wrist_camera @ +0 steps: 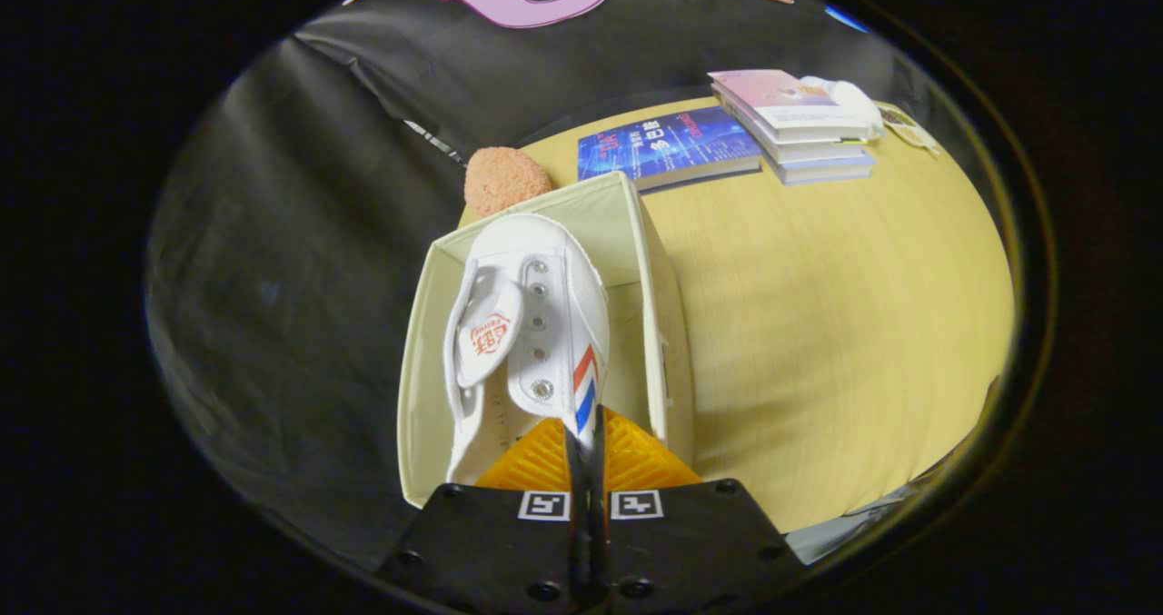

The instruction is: Open the storage box then place both shoes into the box .Put the left shoe in first, then the right shoe, with the right side of both shoes facing outward in a uniform manner.

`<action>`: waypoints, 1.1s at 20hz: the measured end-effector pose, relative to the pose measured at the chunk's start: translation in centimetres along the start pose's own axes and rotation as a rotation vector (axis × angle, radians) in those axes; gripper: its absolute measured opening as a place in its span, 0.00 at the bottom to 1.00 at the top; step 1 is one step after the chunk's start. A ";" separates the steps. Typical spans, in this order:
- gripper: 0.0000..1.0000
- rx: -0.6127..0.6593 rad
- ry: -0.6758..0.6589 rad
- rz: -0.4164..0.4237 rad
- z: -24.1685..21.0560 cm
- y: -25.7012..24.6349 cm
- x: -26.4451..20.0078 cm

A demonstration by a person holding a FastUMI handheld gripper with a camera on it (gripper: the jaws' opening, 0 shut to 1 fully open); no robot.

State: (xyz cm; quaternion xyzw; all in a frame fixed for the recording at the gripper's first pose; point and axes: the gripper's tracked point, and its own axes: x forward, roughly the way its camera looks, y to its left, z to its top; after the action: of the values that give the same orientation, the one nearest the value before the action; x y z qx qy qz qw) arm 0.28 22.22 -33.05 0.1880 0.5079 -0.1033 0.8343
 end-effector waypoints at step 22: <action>0.07 0.072 -0.072 -0.071 1.1 0.4 0.7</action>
State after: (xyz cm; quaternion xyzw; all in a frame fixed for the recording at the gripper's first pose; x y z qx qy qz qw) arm 1.68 22.08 -33.15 0.1958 0.4799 -0.1577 0.8406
